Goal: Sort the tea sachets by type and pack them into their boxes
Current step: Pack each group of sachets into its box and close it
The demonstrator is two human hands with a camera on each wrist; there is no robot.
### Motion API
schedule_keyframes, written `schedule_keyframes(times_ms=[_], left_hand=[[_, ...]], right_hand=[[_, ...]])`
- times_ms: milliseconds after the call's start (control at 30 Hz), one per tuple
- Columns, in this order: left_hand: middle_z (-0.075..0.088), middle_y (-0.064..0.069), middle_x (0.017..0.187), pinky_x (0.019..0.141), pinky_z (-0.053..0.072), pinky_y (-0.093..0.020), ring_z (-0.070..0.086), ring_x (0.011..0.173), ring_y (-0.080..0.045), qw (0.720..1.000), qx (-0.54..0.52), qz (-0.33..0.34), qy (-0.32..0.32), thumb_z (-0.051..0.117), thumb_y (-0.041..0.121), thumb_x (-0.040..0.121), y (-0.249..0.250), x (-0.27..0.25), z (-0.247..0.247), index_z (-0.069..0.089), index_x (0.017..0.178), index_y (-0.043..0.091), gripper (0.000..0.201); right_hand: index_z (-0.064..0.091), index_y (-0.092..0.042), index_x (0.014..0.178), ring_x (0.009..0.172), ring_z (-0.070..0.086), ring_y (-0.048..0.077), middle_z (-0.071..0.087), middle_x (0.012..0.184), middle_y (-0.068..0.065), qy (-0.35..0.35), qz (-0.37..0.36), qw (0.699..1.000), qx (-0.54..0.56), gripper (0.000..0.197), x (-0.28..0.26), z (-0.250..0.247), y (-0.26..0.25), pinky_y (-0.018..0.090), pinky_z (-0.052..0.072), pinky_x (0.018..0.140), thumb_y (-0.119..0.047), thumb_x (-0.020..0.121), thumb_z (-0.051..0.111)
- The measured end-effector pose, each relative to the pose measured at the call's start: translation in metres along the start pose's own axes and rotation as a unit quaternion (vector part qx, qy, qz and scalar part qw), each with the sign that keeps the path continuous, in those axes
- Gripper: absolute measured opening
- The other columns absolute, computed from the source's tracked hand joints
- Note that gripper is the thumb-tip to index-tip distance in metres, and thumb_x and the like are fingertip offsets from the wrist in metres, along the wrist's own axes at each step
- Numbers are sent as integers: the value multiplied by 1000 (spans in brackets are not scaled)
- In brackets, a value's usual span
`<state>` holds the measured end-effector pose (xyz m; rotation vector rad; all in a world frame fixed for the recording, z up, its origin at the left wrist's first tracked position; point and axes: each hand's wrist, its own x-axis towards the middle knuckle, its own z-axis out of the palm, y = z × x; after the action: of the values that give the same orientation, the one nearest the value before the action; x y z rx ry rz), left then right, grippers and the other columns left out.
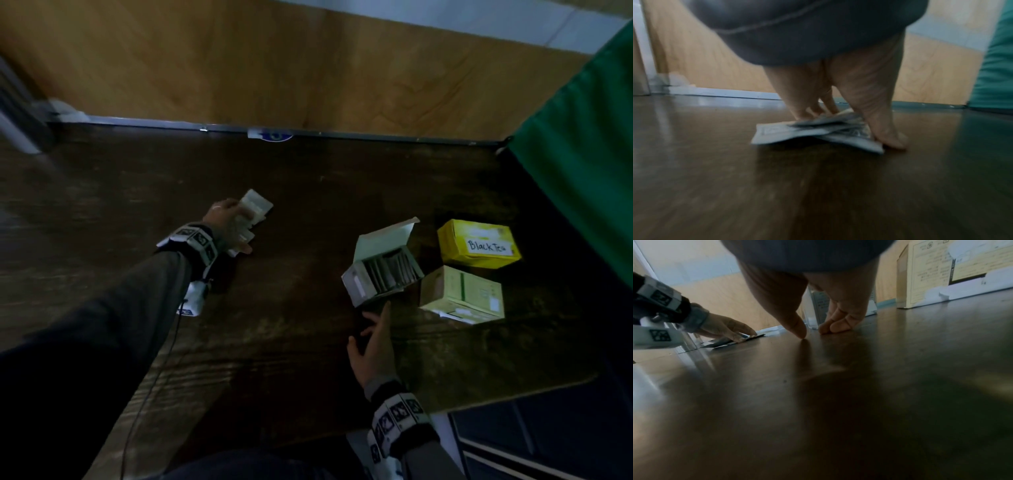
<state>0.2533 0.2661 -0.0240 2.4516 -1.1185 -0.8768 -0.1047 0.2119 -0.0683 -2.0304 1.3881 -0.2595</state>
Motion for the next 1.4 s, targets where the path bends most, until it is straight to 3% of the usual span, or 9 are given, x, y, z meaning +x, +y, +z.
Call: schedule_keyframes(times_ms=[167,300,500,667,900,1033,1167,1267,1400], left_hand=[[31,1,143,101,41,-39,28,133,-27,998,-36,43,-13,76,15,74,-7,-20,23,63,102,30,34],[29,3,143,105,34,-39,25,134,-22,991,-32,110,-66,75,21,75,12,-48,57,61,105,31,35],[25,6,148,106,37,-35,29,134,-17,989,-61,96,-90,76,45,70,23,-73,49,46,133,29,72],[31,0,142,103,41,-40,37,128,-23,993,30,28,-114,82,32,66,-12,-83,26,36,140,27,87],[49,-6,127,99,40,-33,48,120,-26,1000,-2,0,-26,81,31,65,0,-90,56,52,129,18,71],[51,-9,129,101,41,-31,49,119,-26,999,-29,9,-10,83,23,62,15,-95,65,51,130,13,75],[48,-10,131,102,40,-31,48,122,-26,999,-29,23,-31,81,19,67,25,-97,69,48,134,13,75],[45,-9,134,101,38,-30,45,125,-25,994,-58,71,-53,77,20,72,25,-99,72,39,139,14,77],[44,1,133,97,35,-21,41,119,-7,976,-108,187,-31,77,22,70,34,-106,76,20,146,18,96]], right_hand=[[27,-13,142,74,57,7,56,110,-2,-7,8,999,34,73,-5,2,-11,30,53,77,-8,80,66],[33,-16,140,75,53,1,53,103,-7,-70,-37,996,40,60,-9,3,-35,11,42,64,-15,87,61],[33,-14,139,125,39,18,36,137,5,-136,-110,983,-56,60,14,11,-89,27,35,101,-30,88,60],[15,-9,147,140,18,25,16,152,8,-169,-75,976,-112,82,38,19,-113,36,26,111,-49,88,55],[10,-12,148,139,14,33,14,150,11,-259,-8,956,-137,102,54,27,-139,46,25,112,-53,76,68],[25,-13,144,135,28,31,29,145,11,-312,9,945,-101,84,50,36,-147,47,32,109,-37,78,71],[45,-17,127,112,54,24,55,122,4,-337,60,939,-33,55,43,32,-144,37,46,87,-32,79,69],[52,-20,118,112,54,21,56,119,2,-340,7,940,18,38,39,26,-129,39,45,93,-23,83,65],[54,-15,108,99,52,10,54,109,0,-212,-110,964,117,26,26,14,-105,18,41,82,-12,84,64]])
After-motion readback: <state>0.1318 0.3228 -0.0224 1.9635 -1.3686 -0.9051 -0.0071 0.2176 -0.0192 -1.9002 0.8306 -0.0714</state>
